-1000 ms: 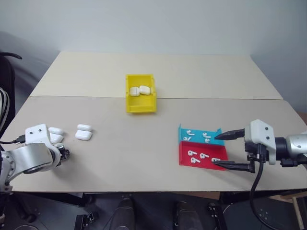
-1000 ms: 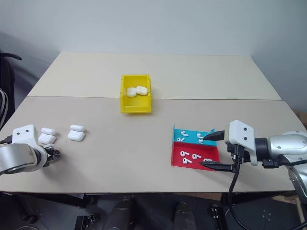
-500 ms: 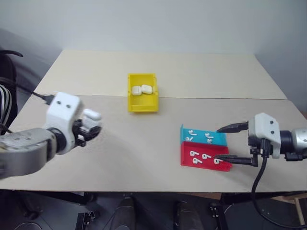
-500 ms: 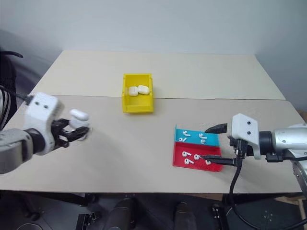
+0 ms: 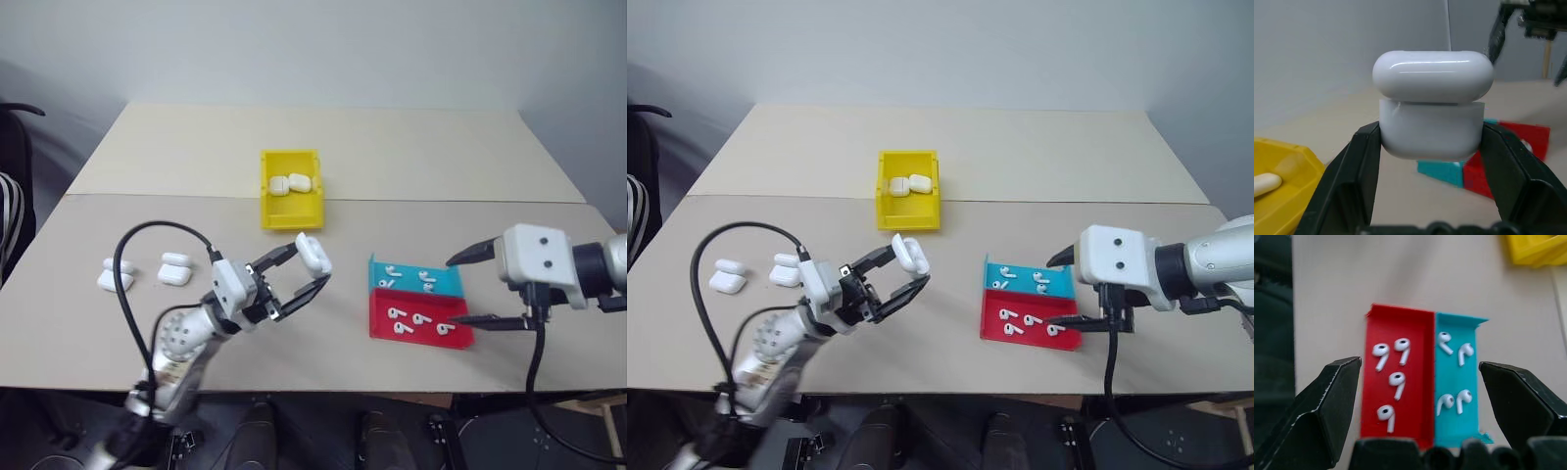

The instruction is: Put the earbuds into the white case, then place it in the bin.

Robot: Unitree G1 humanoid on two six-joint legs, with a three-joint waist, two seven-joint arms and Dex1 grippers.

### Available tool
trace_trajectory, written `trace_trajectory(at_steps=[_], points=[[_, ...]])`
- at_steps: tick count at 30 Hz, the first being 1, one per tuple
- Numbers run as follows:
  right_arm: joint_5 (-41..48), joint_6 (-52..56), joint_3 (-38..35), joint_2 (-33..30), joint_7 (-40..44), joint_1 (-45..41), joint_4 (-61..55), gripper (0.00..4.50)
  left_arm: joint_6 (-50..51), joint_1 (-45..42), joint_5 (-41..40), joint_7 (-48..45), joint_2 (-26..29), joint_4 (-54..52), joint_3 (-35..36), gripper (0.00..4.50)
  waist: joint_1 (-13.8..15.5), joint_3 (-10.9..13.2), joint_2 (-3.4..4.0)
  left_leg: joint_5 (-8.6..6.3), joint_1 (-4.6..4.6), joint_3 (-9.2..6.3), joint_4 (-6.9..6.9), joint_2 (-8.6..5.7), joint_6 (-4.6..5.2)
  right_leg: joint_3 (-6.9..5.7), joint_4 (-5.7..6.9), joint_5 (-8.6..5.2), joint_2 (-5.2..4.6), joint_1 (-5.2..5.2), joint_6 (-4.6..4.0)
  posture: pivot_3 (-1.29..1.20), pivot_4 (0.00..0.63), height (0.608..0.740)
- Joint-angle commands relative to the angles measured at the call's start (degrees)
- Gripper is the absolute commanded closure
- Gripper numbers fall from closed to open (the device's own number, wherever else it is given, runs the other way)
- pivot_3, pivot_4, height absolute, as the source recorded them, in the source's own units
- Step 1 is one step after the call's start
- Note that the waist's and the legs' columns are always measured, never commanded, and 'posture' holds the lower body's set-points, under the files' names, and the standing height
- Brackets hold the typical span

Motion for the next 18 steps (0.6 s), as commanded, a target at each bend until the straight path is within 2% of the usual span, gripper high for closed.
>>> trace_trajectory(at_steps=[1, 6, 11, 14, 16, 17, 18], points=[[-0.45, 1.15, 1.47, -2.63, 1.59, -1.20, -1.46, 0.00, -9.30, -2.61, -1.12, -10.21, -1.78, 4.93, 0.73, 1.76, 0.01, -0.05, 0.08, 0.00, 0.01, -0.01, -0.01, 0.00, 0.01, 0.00, 0.01, 0.00, 0.00, 0.00, 0.01, 0.00, 0.150, 0.740], [-4.31, 3.05, 8.06, -4.86, 2.19, -4.92, -0.67, 0.00, -15.57, -5.90, -5.26, -24.20, -4.20, 13.03, 1.25, 1.76, -0.23, -0.13, 0.22, 0.00, 0.01, 0.00, 0.13, -0.01, 0.01, 0.01, 0.02, 0.03, 0.00, 0.03, 0.06, 0.00, 0.150, 0.740], [-9.78, 5.63, 17.74, -2.51, 2.72, -12.11, 0.56, 0.00, -14.51, -3.95, -6.80, -29.51, -4.96, 13.05, 1.55, 1.76, -0.63, -0.17, 0.28, 0.03, 0.01, -0.01, 0.12, 0.00, 0.07, 0.02, 0.06, 0.04, 0.00, 0.02, 0.08, 0.00, 0.150, 0.740], [-13.06, 4.90, 21.48, -2.14, 4.24, -13.61, 1.30, 0.60, -13.59, -2.98, -6.92, -30.32, -5.30, 11.90, 1.83, 1.76, -0.71, -0.17, 0.29, 0.13, 0.00, -0.01, 0.12, 0.00, 0.22, 0.02, 0.05, 0.05, 0.00, 0.02, 0.10, 0.00, 0.150, 0.740], [-15.26, 5.44, 23.64, -0.69, 3.84, -14.69, 2.22, 1.32, -13.30, -2.90, -6.57, -29.51, -5.98, 11.18, 2.12, 1.76, -0.58, -0.17, 0.30, 0.13, -0.01, -0.01, 0.14, -0.01, 0.22, 0.02, 0.05, 0.06, 0.00, 0.02, 0.11, 0.00, 0.150, 0.740], [-16.54, 6.42, 24.98, 0.30, 3.42, -15.39, 2.75, 1.54, -13.17, -2.97, -6.55, -29.36, -6.22, 10.72, 2.26, 1.76, -0.61, -0.17, 0.30, 0.13, -0.01, -0.01, 0.16, -0.01, 0.22, 0.02, 0.06, 0.07, 0.00, 0.02, 0.14, 0.00, 0.150, 0.740], [-17.58, 6.96, 25.96, 0.95, 3.20, -15.79, 3.09, 1.54, -12.91, -2.97, -6.43, -29.12, -6.37, 10.23, 2.39, 1.76, -0.64, -0.18, 0.30, 0.13, 0.00, -0.01, 0.18, 0.00, 0.21, 0.02, 0.06, 0.08, 0.00, 0.02, 0.16, 0.00, 0.150, 0.740]])
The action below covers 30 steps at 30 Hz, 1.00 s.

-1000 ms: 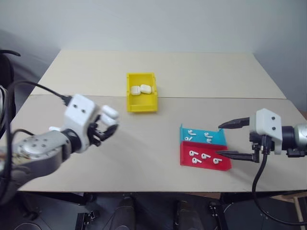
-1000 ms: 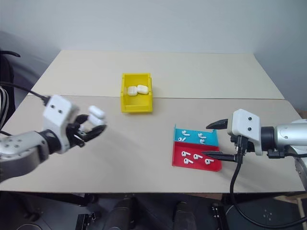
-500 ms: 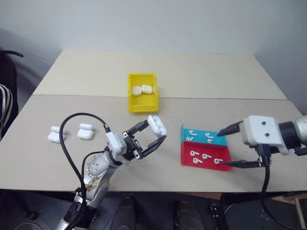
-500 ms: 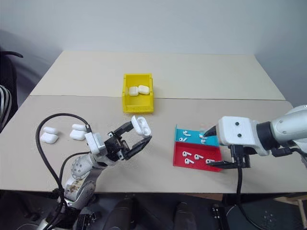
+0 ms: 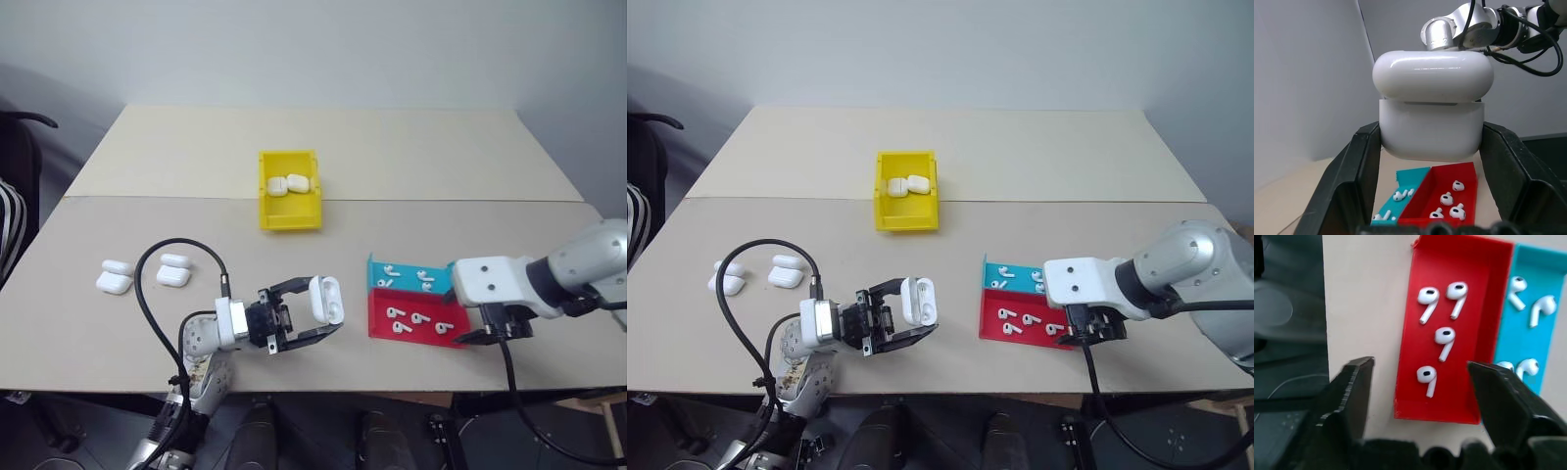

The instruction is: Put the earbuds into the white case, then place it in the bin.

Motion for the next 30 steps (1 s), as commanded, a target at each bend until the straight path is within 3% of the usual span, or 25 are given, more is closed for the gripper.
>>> trace_trajectory(at_steps=[1, 7, 9, 30], points=[[-4.38, 1.94, 2.66, 1.93, -0.66, -2.01, 1.14, 1.54, 0.60, -0.34, -0.18, 1.32, -0.96, -4.25, 0.97, 1.76, -0.07, -0.01, 0.01, -0.02, 0.00, 0.00, 0.01, 0.00, -0.03, 0.00, 0.00, 0.01, 0.00, 0.01, 0.01, 0.00, 0.150, 0.740], [-9.79, 1.39, 6.21, 4.09, -1.41, -1.22, 2.52, 1.54, 3.34, 0.21, -0.29, 2.49, -0.23, -7.75, 1.90, 1.76, -0.13, -0.06, 0.10, 0.01, 0.01, 0.00, 0.02, 0.00, 0.01, 0.01, 0.05, 0.02, 0.00, 0.00, 0.03, 0.00, 0.150, 0.740], [-11.72, 0.71, 7.14, 5.11, -2.35, -0.53, 3.31, 1.91, 4.27, 0.65, -0.30, 2.65, 0.40, -9.02, 2.11, 1.76, -0.22, -0.06, 0.10, 0.02, 0.01, 0.00, 0.01, 0.00, 0.02, 0.01, 0.04, 0.02, 0.00, 0.00, 0.03, 0.00, 0.150, 0.740], [-19.85, -5.44, 8.30, 10.71, -2.15, 0.62, 9.57, 1.91, 11.36, 1.88, 1.92, 6.11, 4.04, -14.99, 3.31, 1.76, -0.78, -0.07, 0.12, 0.01, 0.02, 0.00, 0.02, 0.00, 0.01, 0.01, 0.08, 0.02, 0.00, 0.01, 0.03, 0.00, 0.150, 0.740]])
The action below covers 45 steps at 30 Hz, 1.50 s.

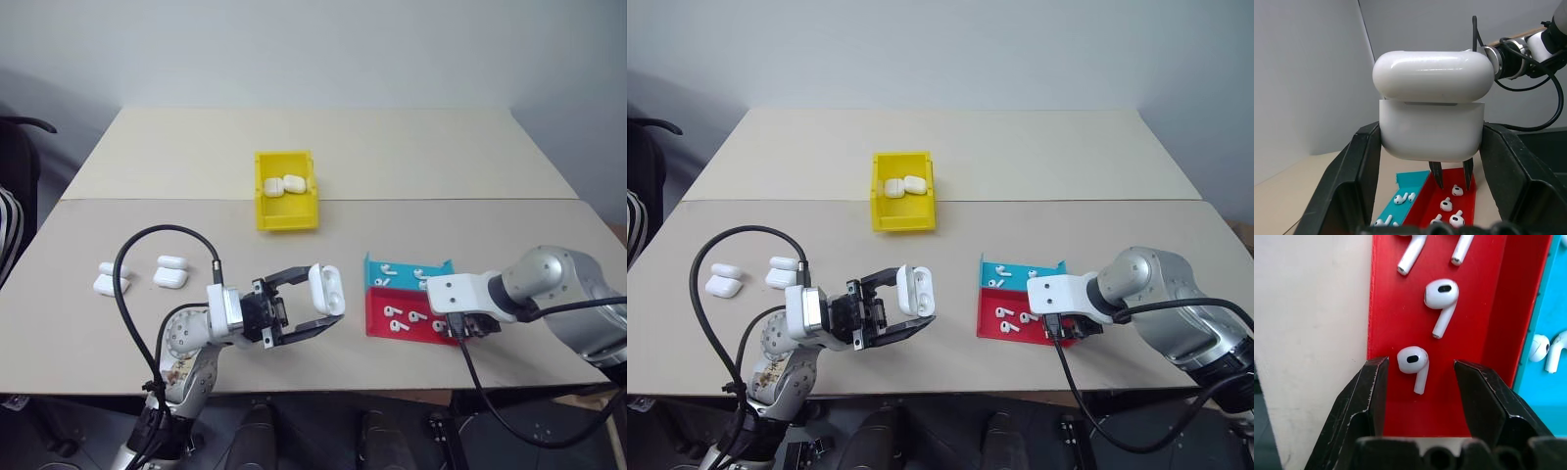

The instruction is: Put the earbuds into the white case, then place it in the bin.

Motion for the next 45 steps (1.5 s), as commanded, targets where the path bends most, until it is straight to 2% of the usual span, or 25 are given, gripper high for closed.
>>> trace_trajectory(at_steps=[1, 11, 15, 31, 35, 45], points=[[-1.06, -1.55, -0.65, 0.23, 0.57, 0.12, 0.08, 1.91, 0.13, 0.48, 0.69, 0.94, 0.10, -2.47, 0.70, 1.76, -0.07, 0.00, 0.00, 0.00, 0.00, 0.00, 0.00, 0.00, 0.00, 0.00, 0.00, 0.00, 0.00, 0.00, 0.00, 0.00, 0.150, 0.740], [-3.25, -3.49, -0.53, 1.70, 0.83, 0.29, 1.97, 1.91, 0.29, 1.15, 1.06, 1.47, 0.45, -2.92, 0.97, 1.76, -0.24, 0.00, 0.00, 0.00, 0.00, 0.00, 0.00, 0.00, 0.00, 0.00, 0.00, 0.00, 0.00, 0.00, 0.00, 0.00, 0.150, 0.740], [-3.46, -3.79, -0.58, 2.04, 0.90, 0.25, 2.27, 2.78, 0.43, 1.24, 1.15, 1.61, 0.72, -3.08, 1.01, 1.76, -0.27, 0.00, 0.00, 0.00, 0.01, 0.00, 0.00, 0.00, 0.00, 0.00, 0.00, 0.00, 0.00, 0.02, 0.00, 0.00, 0.150, 0.740], [-4.35, -6.46, -1.03, 2.08, 0.93, 0.84, 2.77, 2.78, 0.26, 1.00, 1.60, 1.87, 1.16, -2.61, 1.13, 1.76, -0.29, -0.01, 0.00, 0.00, 0.03, 0.00, 0.01, 0.00, 0.00, 0.00, 0.01, 0.00, 0.00, 0.04, 0.01, 0.00, 0.150, 0.740], [-4.89, -7.12, -1.07, 2.30, 0.61, 1.02, 3.09, 3.65, 0.29, 0.89, 1.84, 1.83, 1.12, -2.46, 1.19, 1.76, -0.29, -0.01, 0.00, 0.00, 0.03, 0.00, 0.01, 0.00, 0.00, 0.00, 0.01, 0.00, 0.00, 0.04, 0.01, 0.00, 0.150, 0.740], [-5.20, -6.31, -1.72, 2.35, 0.30, 1.03, 2.68, 3.65, 0.71, 0.57, 2.02, 1.73, 1.34, -2.09, 1.43, 1.76, -0.30, -0.03, -0.01, 0.00, 0.04, 0.00, 0.02, 0.00, -0.01, 0.00, 0.01, 0.01, 0.00, 0.06, 0.01, 0.00, 0.150, 0.740]])
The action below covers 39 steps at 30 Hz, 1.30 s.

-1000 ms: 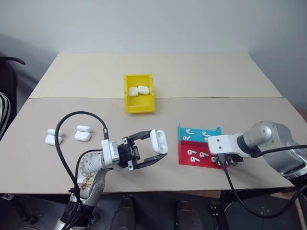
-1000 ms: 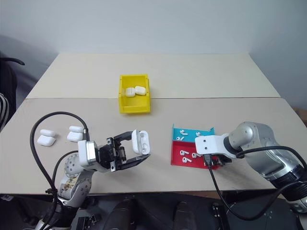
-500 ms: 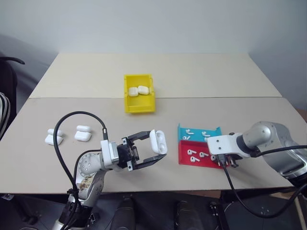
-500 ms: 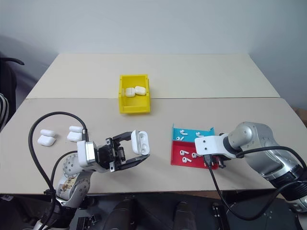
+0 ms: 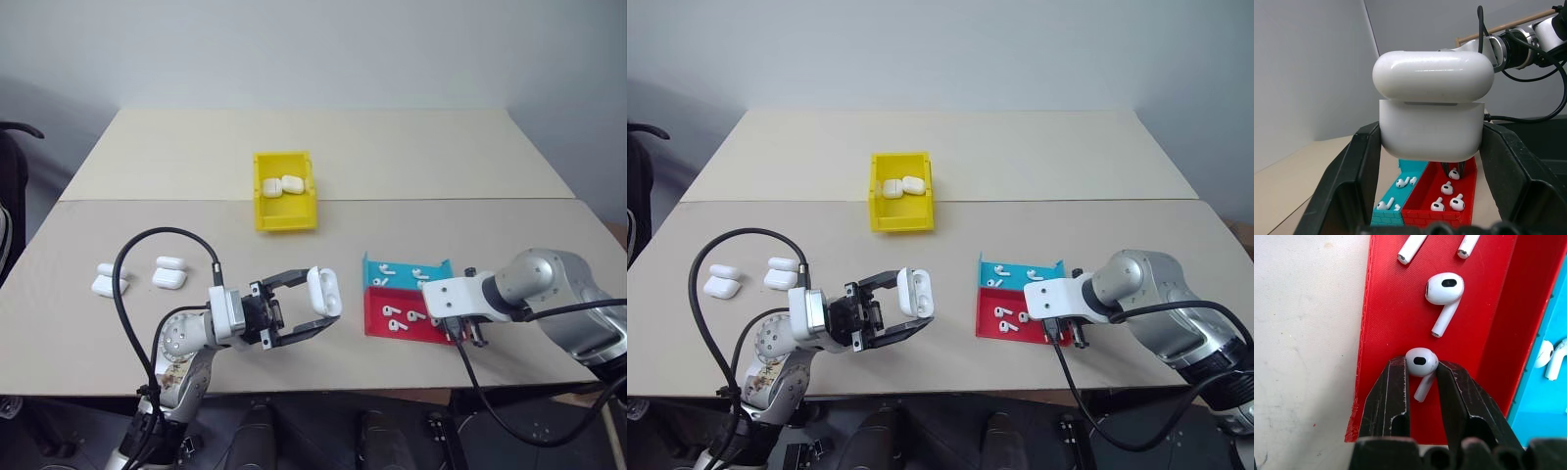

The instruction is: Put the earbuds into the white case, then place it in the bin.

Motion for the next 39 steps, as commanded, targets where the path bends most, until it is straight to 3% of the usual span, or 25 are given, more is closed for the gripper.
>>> trace_trajectory(at_steps=[1, 6, 13, 18, 22, 29, 39], points=[[0.14, 1.00, -2.52, -0.35, -0.11, 0.57, -0.95, 3.65, -0.66, -1.05, -0.17, 0.03, -0.38, -0.66, 0.96, 1.76, 0.00, 0.00, 0.00, 0.00, 0.00, 0.00, 0.00, 0.00, 0.00, 0.00, 0.00, 0.00, 0.00, 0.00, 0.00, 0.00, 0.150, 0.740], [6.07, 5.81, -10.13, -1.90, 0.97, 0.66, -6.57, 3.65, -0.39, -3.47, -1.08, -0.54, -0.97, 0.54, 1.45, 1.76, 0.11, 0.01, 0.01, 0.01, -0.02, 0.00, 0.00, -0.01, 0.01, 0.00, 0.01, 0.01, 0.00, -0.02, 0.01, 0.00, 0.150, 0.740], [20.78, 15.95, -28.70, -1.49, 0.26, -1.08, -12.93, 3.65, 1.79, -9.97, -3.26, -0.62, -2.52, 3.27, 2.94, 1.76, 0.40, 0.01, 0.00, 0.13, -0.01, -0.01, 0.00, -0.01, 0.21, 0.00, 0.01, 0.01, 0.00, 0.00, 0.01, 0.00, 0.150, 0.740], [35.35, 18.21, -42.63, 8.05, -6.58, -7.57, -12.67, 3.65, 10.48, -13.69, -10.03, 1.38, -2.63, -1.51, 3.86, 1.76, 0.17, 0.01, -0.03, 0.17, -0.01, -0.02, 0.01, -0.01, 0.28, 0.00, 0.01, 0.05, 0.01, 0.02, 0.09, 0.00, 0.150, 0.740], [46.69, 17.13, -49.23, 16.33, -12.45, -10.34, -15.47, 3.65, 18.03, -14.35, -16.76, 2.36, -1.67, -6.80, 5.07, 1.76, 0.00, 0.02, -0.03, 0.21, -0.02, -0.09, -0.02, -0.01, 0.34, 0.03, 0.00, 0.05, 0.06, 0.03, 0.09, 0.00, 0.150, 0.740], [55.91, 8.33, -46.57, 28.70, -19.21, -11.01, -18.81, 3.65, 25.18, -15.68, -16.17, 3.19, 0.29, -8.08, 4.45, 1.76, -0.05, 0.00, 0.00, 0.23, -0.01, -0.15, 0.02, -0.01, 0.38, 0.03, 0.01, 0.09, 0.10, 0.11, 0.13, 0.00, 0.150, 0.740], [55.35, -0.88, -35.64, 32.51, -14.22, -9.31, -15.10, 3.65, 24.33, -15.64, -12.65, 0.40, -0.88, -7.26, 3.64, 1.76, -0.05, -0.01, 0.02, 0.25, -0.02, -0.15, 0.00, -0.01, 0.40, 0.04, 0.00, 0.12, 0.10, 0.07, 0.11, 0.00, 0.150, 0.740]])
